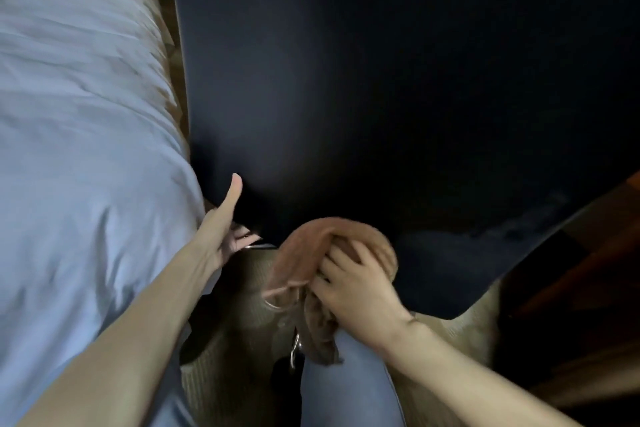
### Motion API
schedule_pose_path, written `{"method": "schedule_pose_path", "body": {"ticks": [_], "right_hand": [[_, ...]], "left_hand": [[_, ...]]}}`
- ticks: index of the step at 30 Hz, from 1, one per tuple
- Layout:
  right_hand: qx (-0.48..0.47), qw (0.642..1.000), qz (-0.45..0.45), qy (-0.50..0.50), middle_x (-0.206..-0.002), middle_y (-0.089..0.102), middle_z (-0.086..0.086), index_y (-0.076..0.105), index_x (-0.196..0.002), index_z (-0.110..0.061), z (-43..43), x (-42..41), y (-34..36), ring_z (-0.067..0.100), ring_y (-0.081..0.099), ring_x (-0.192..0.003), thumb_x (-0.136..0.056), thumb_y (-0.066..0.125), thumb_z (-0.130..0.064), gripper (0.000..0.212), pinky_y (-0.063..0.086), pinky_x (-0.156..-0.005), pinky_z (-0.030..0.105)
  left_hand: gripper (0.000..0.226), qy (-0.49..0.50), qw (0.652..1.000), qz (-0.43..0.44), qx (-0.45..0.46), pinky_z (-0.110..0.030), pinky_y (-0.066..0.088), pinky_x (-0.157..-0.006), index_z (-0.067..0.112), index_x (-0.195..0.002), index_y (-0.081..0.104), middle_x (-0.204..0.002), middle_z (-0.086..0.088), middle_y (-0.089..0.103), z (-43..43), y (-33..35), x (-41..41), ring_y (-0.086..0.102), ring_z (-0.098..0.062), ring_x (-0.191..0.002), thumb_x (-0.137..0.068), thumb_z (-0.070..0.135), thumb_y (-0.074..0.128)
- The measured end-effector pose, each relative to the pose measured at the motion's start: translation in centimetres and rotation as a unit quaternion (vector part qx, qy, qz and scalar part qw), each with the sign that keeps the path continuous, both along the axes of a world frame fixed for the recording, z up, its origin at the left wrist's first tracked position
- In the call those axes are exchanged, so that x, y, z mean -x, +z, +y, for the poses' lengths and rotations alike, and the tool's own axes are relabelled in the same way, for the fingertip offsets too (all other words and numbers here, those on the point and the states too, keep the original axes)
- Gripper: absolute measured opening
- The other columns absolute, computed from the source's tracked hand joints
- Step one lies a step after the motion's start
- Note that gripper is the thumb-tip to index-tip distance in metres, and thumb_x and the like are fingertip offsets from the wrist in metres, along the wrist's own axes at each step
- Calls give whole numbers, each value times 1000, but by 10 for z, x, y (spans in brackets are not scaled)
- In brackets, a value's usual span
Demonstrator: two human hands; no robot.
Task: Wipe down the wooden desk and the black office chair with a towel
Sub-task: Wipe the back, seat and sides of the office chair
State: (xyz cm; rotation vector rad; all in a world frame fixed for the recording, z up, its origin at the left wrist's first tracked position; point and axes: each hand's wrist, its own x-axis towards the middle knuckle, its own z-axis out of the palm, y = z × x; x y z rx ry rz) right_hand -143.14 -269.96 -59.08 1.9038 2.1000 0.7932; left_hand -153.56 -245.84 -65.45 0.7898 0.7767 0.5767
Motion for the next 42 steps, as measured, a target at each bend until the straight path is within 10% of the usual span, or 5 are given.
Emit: {"method": "schedule_pose_path", "body": {"ticks": [7,12,18,31,42], "right_hand": [[-327,943,-61,23,-104,71,8,74,-103,-17,-20,-51,80,32,55,-109,-98,57,-11,19,32,-111,53],[-155,988,-4,25,-104,78,6,82,-101,-12,-5,-43,-12,31,73,-104,-91,63,-8,22,61,-79,53],[49,999,2,0,-102,75,-3,81,-92,-26,5,0,-74,23,69,-108,-85,72,-21,13,53,-103,45],[-384,919,-84,-27,-103,58,9,66,-114,-20,-64,-70,91,34,56,-99,-95,54,-28,24,32,-99,50],[-12,998,-46,36,-93,71,-6,76,-82,-26,-71,-37,-43,20,51,-105,-80,70,-17,11,33,-87,39]], "left_hand": [[123,39,999,17,-17,-32,63,-73,17,-132,62,-118,-1,75,6,-2,-6,75,-21,-101,-36,90,82],[121,58,997,27,-35,-34,63,-77,22,-132,61,-121,5,72,19,-2,-10,70,-20,-110,-36,94,76],[127,-5,997,-70,34,-38,57,-100,21,-141,59,-125,6,74,-26,6,-27,73,-19,-111,-36,92,77],[78,18,996,-76,45,-58,57,-95,11,-91,69,-98,-12,71,-56,18,-24,70,-32,-92,-39,63,94],[103,51,989,-108,92,-50,60,-91,18,-122,70,-112,-1,79,-36,7,-30,77,-26,-100,-32,55,105]]}}
